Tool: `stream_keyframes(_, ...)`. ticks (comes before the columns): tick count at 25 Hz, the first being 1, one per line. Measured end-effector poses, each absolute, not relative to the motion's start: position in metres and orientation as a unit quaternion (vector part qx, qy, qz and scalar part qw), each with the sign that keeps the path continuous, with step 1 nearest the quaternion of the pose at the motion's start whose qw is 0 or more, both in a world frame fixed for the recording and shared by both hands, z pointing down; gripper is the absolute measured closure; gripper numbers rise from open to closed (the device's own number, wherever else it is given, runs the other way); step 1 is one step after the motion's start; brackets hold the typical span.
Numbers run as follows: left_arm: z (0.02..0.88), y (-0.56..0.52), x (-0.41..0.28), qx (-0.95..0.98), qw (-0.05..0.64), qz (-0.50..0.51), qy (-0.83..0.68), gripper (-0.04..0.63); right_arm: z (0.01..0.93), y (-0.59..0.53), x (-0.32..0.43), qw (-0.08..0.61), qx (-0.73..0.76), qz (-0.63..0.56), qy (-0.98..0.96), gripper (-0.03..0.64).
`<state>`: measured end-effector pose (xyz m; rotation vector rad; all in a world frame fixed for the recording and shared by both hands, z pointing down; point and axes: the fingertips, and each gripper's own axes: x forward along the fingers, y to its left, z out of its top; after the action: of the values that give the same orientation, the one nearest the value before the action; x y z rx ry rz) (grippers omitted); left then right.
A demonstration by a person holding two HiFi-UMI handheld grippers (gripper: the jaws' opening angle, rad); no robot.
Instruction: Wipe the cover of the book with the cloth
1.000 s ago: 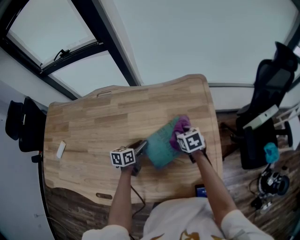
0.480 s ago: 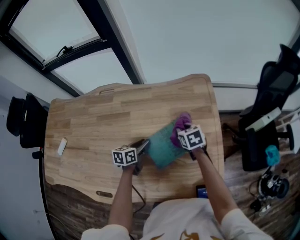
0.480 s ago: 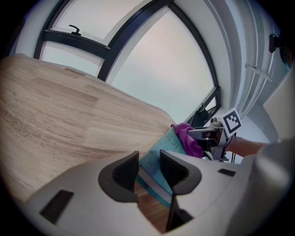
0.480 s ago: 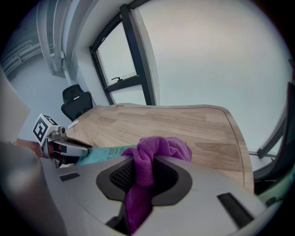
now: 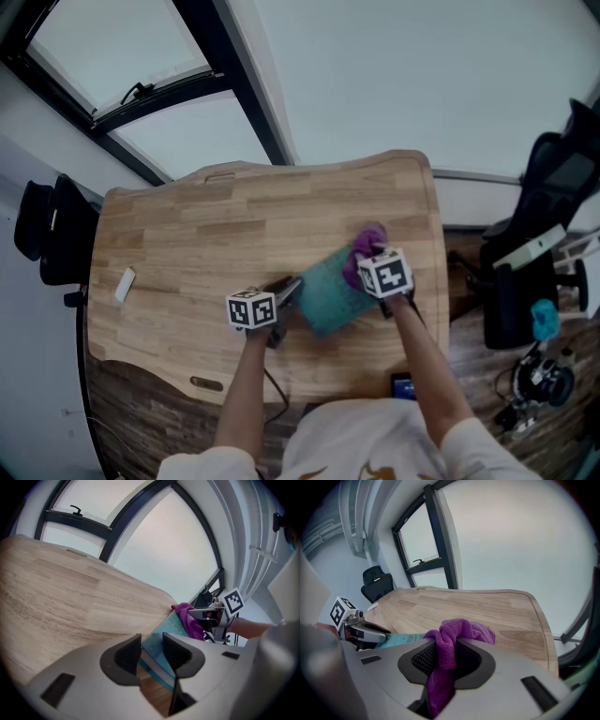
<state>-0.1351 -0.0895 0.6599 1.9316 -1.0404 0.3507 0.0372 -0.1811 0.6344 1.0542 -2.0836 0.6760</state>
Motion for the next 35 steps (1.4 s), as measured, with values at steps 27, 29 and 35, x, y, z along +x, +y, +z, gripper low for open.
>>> stream_keyframes(27,0.659,-0.09,-0.135,0.779,0.443,0.142,-0.42,0.451,0.627,-0.154,-0.01,0.336,0.357,0.26,-0.832,0.54)
stream_keyframes(29,0.659,-0.089,-0.135,0.779,0.442,0.142,-0.421,0.451,0.627,-0.151,-0.014,0.336,0.351,0.259,-0.835,0.54)
stream_keyframes(35,0.659,-0.09,-0.134,0.78,0.441,0.142,-0.42,0.451,0.628,-0.146,-0.021,0.341,0.341,0.253,-0.839,0.54)
